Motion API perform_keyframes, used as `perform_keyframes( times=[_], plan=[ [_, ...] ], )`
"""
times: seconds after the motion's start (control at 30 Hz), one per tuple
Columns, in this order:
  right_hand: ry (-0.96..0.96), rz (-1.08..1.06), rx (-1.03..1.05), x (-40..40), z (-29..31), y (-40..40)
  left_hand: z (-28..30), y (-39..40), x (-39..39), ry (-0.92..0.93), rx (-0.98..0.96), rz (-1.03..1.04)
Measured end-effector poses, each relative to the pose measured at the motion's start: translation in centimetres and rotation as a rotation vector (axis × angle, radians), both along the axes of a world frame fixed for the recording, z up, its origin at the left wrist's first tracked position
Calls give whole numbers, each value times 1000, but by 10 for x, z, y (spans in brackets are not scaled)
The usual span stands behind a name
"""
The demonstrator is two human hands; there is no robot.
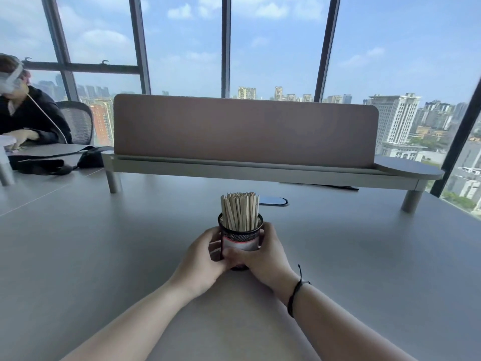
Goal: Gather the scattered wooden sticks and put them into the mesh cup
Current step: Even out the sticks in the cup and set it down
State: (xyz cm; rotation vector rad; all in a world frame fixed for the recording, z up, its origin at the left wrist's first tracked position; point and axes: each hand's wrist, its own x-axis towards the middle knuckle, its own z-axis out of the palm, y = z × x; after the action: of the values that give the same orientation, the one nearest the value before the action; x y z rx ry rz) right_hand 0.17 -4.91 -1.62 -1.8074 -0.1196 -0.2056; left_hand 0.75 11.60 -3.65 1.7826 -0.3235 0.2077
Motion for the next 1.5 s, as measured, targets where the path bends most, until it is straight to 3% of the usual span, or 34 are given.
perform_keyframes(
  times=[0.27,0.77,1.2,1.5],
  plan=[
    [-32,-87,-146,74,-3,35,6,12,66,-21,96,134],
    [-60,-118,-128,177,-11,45,3,18,158,-68,113,165],
    [-62,-120,-163,196,-9,46,5,15,172,-48,199,229],
    [-3,-149,-316,175,-4,42,13,14,166,51,283,238]
  ],
)
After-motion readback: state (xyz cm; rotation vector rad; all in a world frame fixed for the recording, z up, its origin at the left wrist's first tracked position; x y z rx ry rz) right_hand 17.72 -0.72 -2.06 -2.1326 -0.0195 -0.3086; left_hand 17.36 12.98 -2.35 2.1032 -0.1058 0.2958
